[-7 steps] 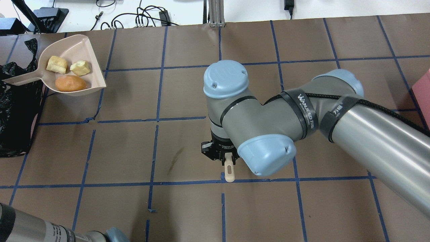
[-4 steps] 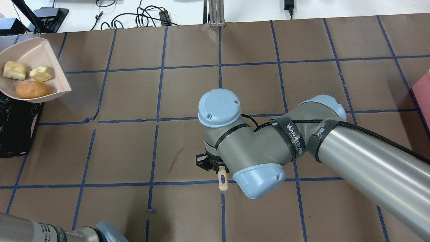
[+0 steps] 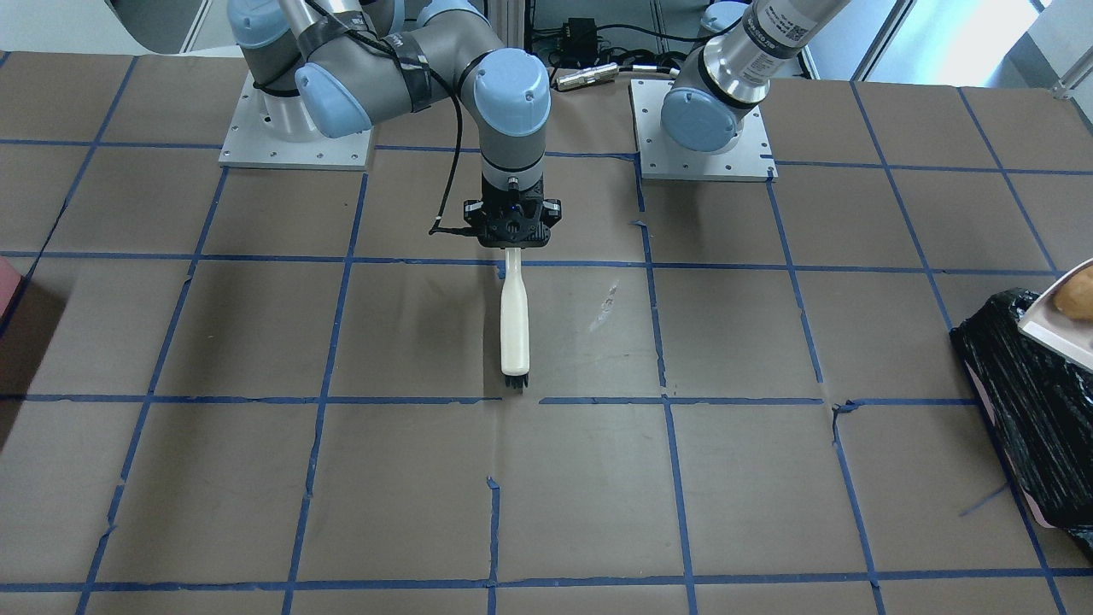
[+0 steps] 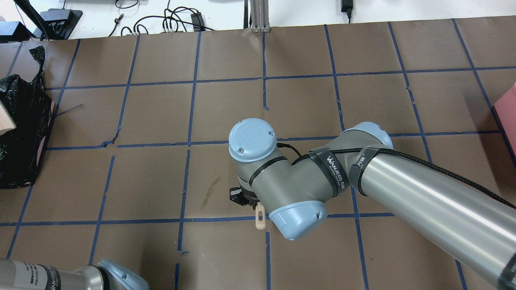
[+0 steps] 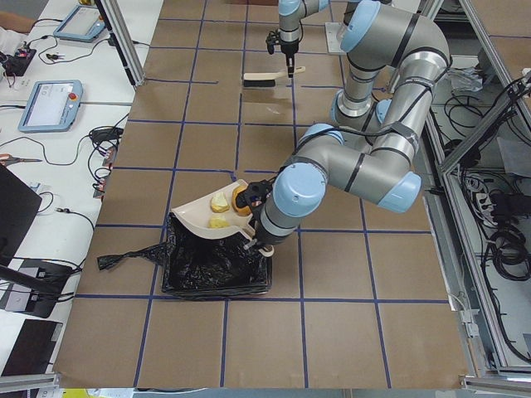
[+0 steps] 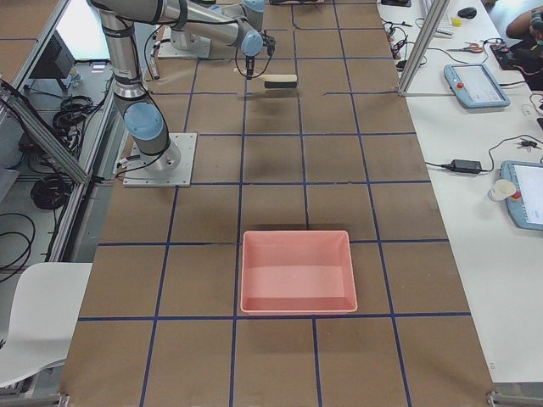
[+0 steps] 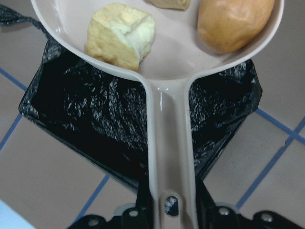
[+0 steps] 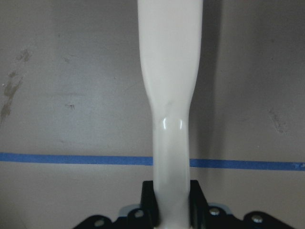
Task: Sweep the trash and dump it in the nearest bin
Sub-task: 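Tip the dustpan to dump the potato and chunk into the bag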
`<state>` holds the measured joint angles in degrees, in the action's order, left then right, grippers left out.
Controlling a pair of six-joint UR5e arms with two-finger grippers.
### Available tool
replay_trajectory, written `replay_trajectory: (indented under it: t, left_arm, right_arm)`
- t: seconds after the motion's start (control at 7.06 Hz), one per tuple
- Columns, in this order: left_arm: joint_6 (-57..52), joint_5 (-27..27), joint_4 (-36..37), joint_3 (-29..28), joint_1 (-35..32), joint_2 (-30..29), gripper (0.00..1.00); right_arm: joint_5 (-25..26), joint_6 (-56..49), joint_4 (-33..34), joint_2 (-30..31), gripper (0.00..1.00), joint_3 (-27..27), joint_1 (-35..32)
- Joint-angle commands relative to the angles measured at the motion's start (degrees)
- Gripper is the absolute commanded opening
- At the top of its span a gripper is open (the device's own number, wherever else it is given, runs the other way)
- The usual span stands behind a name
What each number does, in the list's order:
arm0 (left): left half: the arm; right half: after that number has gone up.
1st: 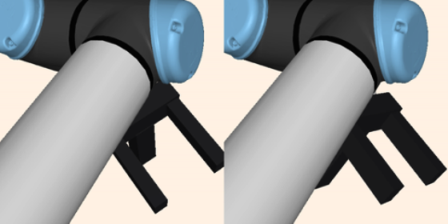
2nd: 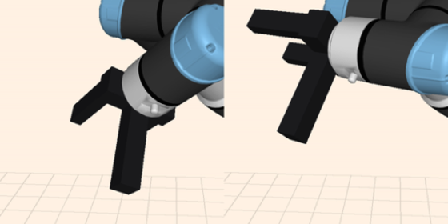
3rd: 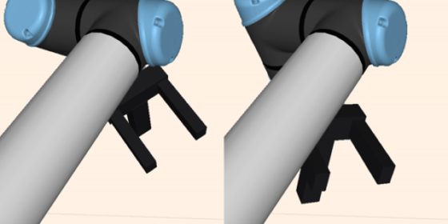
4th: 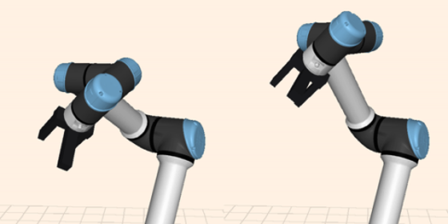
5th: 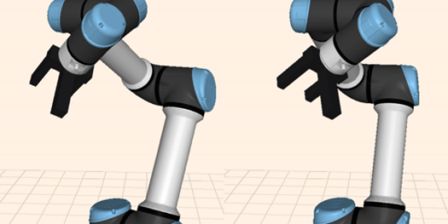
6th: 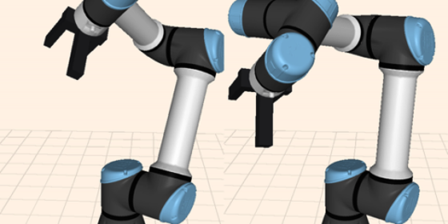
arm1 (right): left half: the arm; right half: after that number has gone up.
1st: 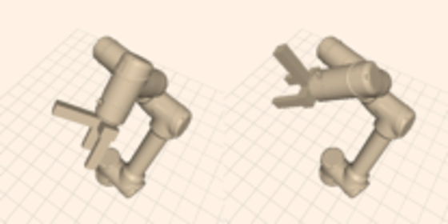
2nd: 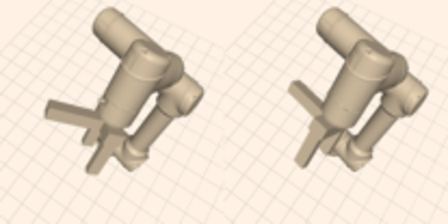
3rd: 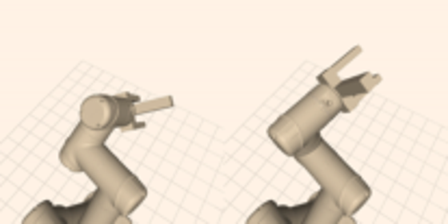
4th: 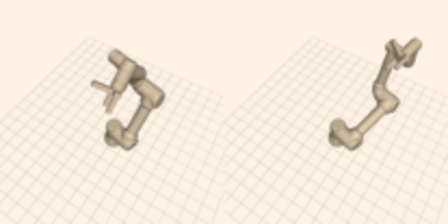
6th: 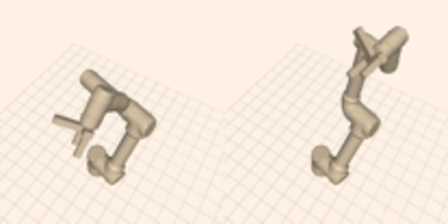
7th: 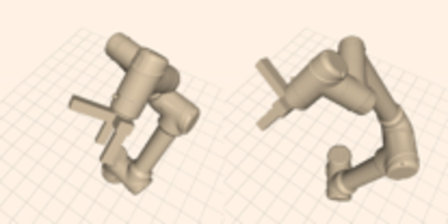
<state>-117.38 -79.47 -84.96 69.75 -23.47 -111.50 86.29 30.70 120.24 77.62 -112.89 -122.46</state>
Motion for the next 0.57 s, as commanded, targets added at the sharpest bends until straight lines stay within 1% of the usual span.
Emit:
replay_trajectory:
  t: [0.0, 0.14, 0.28, 0.42]
  left_arm:
    - [-2.5, -0.3, 0.2, -2.8, 4.4, -2.1, 0.04]
    - [-1.9, -1.1, 0.5, -4.3, 4.3, -3.1, 0.04]
    - [-1.3, -5.3, 1.6, -4.6, 3.4, -3.3, 0.04]
    - [-1.3, -5.9, 3.8, -4.6, 1.0, -3.3, 0.04]
  right_arm:
    - [0.1, 0.5, 0.2, -1.0, 0.03, -0.1, -0.5]
    - [0.1, 1.8, 0.3, -1.1, 0.02, -0.1, -0.5]
    - [0.1, 1.9, 0.3, -1.1, 0.02, -0.1, -0.5]
    - [0.3, 1.9, 0.3, -1.1, 0.02, -0.1, -0.5]
